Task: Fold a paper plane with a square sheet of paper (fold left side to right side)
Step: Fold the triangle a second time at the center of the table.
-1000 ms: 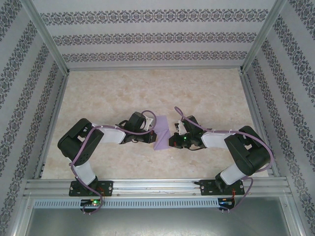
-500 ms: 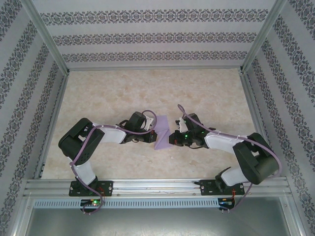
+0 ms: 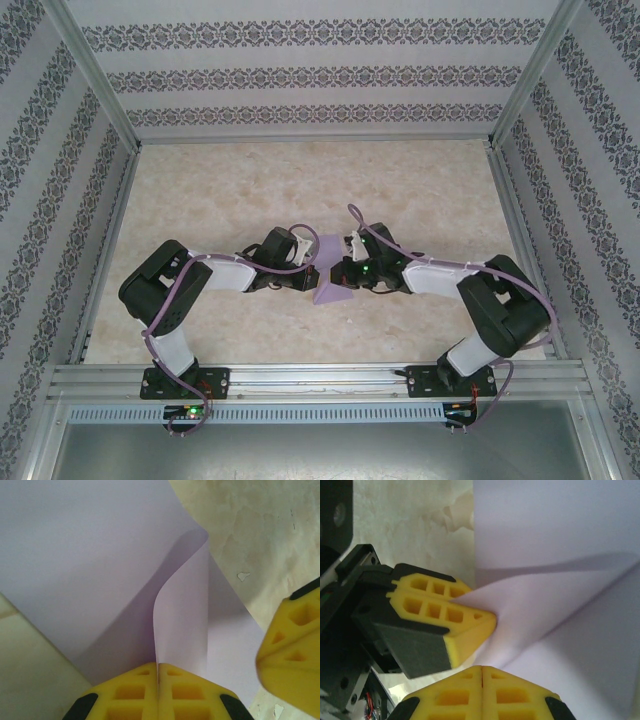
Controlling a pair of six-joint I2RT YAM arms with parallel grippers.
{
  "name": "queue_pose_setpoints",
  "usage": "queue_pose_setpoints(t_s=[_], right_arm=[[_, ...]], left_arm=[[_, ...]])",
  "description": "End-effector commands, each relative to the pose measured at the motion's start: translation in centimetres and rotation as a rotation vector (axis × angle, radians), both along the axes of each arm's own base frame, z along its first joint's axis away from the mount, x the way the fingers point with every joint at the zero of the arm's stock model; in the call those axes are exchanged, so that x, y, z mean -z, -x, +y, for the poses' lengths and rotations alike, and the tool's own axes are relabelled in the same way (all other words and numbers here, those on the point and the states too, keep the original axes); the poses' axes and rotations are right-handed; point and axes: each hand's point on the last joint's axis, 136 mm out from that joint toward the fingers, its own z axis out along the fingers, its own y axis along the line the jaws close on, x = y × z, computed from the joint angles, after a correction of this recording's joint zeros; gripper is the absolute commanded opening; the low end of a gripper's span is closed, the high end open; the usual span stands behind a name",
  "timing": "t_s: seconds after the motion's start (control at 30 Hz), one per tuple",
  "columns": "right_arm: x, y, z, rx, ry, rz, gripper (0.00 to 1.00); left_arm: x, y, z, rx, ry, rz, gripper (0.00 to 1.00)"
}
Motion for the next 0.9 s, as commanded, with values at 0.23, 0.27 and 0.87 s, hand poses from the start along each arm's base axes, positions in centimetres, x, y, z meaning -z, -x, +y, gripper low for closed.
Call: queue_pose_setpoints(t_s=[0.23,0.27,0.87], right_arm=[[0.8,-1.6,1.3,0.004,0.004,-0.013,0.0],[1.0,-1.6,1.2,0.004,0.009,-0.01,0.0],[4.4,-0.7,-0.7,0.02,0.13,0.042,0.0]], left_arm=[[2.6,0.2,2.1,-0.037,-0.108,0.032,0.0],[2.6,0.2,2.1,-0.037,-0.11,0.033,0.0],[2.9,0.2,2.3,-0.045,-0.124,0.037,0.0]])
